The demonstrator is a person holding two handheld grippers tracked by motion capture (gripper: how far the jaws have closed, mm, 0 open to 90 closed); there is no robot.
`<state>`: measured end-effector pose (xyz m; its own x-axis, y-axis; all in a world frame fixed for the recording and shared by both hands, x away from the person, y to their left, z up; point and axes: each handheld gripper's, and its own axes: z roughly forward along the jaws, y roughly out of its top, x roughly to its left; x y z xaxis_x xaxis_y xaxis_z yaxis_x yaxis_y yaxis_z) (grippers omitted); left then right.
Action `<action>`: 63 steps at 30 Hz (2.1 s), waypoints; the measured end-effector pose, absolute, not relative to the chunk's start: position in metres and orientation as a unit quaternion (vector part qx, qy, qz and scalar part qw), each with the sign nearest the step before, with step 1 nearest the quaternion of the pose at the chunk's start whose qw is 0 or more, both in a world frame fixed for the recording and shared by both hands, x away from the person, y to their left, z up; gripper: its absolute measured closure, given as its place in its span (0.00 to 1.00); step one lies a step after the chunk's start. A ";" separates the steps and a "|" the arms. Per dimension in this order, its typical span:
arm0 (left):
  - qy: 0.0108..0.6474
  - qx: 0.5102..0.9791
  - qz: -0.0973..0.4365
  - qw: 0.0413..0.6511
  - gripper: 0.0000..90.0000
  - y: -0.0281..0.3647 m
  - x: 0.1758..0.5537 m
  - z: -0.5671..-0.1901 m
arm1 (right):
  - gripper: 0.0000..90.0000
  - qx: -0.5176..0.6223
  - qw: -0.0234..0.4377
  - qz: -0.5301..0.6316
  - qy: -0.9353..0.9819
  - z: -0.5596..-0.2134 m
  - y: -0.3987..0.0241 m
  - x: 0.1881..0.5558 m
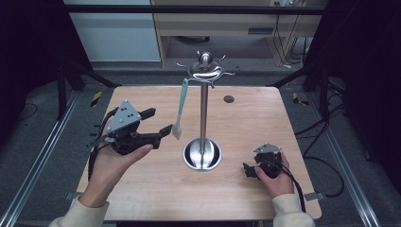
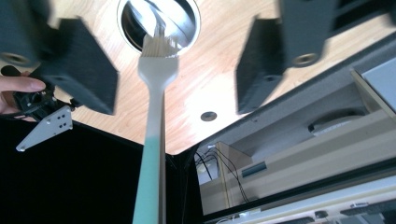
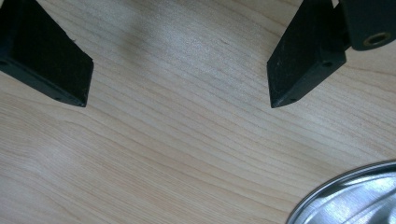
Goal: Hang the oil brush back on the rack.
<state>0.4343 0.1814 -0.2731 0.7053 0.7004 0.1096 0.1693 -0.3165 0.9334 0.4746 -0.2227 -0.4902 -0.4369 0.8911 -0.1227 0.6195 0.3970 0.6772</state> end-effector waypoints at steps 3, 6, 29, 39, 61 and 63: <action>0.278 0.772 0.266 0.505 0.15 0.183 0.431 -0.278 | 0.09 0.474 0.241 0.281 0.799 -0.490 -0.222 0.474; 0.277 0.784 0.251 0.496 0.10 0.183 0.424 -0.288 | 0.09 0.475 0.241 0.281 0.799 -0.490 -0.223 0.474; 0.266 0.817 0.250 0.446 0.07 0.183 0.406 -0.346 | 0.09 0.476 0.245 0.282 0.796 -0.490 -0.223 0.474; 0.276 0.834 0.229 0.420 0.07 0.184 0.408 -0.382 | 0.09 0.476 0.244 0.281 0.797 -0.490 -0.223 0.474; 0.333 0.842 0.217 0.365 0.07 0.215 0.429 -0.442 | 0.09 0.477 0.245 0.279 0.797 -0.491 -0.223 0.474; 0.336 0.842 0.220 0.359 0.07 0.218 0.431 -0.445 | 0.09 0.477 0.245 0.279 0.797 -0.491 -0.223 0.474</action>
